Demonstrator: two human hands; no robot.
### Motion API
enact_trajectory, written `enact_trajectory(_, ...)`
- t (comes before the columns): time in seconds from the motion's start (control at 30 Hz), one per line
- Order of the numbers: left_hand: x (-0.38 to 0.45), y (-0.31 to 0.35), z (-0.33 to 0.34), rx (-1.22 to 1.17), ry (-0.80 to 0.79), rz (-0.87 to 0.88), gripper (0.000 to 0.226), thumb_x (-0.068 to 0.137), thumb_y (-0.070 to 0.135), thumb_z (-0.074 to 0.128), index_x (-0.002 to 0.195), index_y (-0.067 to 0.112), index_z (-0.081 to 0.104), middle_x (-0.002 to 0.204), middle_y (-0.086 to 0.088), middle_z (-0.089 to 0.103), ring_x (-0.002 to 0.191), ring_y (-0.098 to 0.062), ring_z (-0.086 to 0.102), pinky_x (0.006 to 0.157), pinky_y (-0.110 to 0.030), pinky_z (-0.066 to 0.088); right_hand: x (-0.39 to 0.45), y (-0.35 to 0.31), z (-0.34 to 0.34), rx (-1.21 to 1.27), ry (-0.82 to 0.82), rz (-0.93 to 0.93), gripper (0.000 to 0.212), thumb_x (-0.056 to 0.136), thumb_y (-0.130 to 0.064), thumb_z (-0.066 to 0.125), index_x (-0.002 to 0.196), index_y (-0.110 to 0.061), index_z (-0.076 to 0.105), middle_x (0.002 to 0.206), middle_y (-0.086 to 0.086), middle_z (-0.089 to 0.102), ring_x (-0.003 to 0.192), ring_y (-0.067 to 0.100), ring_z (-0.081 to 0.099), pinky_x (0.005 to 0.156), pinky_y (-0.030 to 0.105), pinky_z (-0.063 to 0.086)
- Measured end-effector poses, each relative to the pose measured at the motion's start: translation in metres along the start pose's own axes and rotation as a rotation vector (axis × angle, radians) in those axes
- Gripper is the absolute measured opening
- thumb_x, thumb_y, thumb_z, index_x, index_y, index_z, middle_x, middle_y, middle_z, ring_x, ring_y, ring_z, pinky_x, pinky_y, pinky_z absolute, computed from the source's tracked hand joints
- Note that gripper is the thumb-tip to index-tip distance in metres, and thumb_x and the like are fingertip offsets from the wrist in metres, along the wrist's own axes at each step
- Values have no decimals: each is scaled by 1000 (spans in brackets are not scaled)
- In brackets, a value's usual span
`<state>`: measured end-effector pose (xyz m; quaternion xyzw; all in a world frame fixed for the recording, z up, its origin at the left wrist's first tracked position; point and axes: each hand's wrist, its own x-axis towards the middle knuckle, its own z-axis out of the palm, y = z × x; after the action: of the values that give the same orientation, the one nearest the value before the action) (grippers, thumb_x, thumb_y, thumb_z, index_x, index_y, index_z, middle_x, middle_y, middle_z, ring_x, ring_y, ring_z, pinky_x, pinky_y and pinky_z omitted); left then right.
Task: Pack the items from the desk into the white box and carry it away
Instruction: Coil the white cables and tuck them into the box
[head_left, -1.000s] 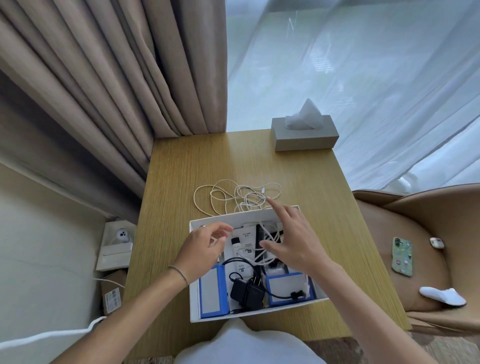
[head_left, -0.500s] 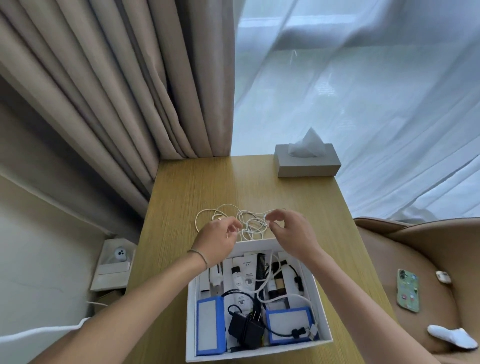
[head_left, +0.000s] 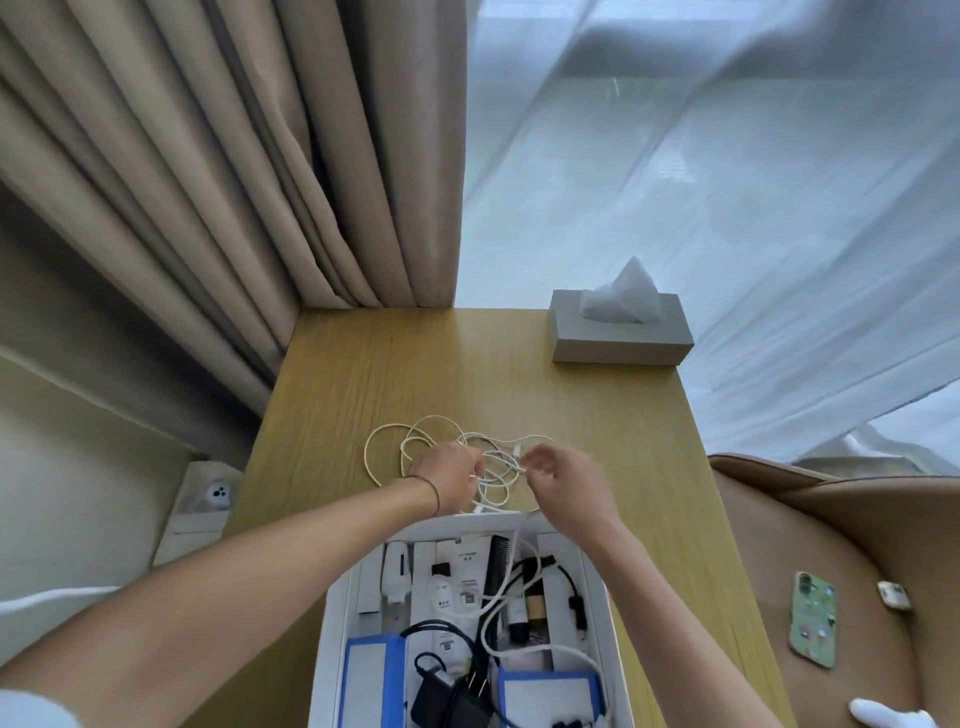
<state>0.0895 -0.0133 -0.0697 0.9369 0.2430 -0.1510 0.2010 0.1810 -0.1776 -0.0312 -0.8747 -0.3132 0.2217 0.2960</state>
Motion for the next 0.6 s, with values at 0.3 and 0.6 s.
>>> enact_trajectory(0.3,38,10,23,363,-150,132,20,90,17,54,100,20,71,104,-4,68,100,-26,63,82,-37,55,-4,17,-5,78,18,29,22,95,-18,59,109,-24,75,107,-12,74,95,3,65,84,21,49)
enact_trajectory(0.6,23,11,-13,-11,-8,169,20,93,39,60,76,29,59,82,8,60,72,-12,57,57,-26,38,-14,0,-17,171,69,-2,22,95,-18,59,107,-27,75,102,-18,73,95,-4,63,88,25,53)
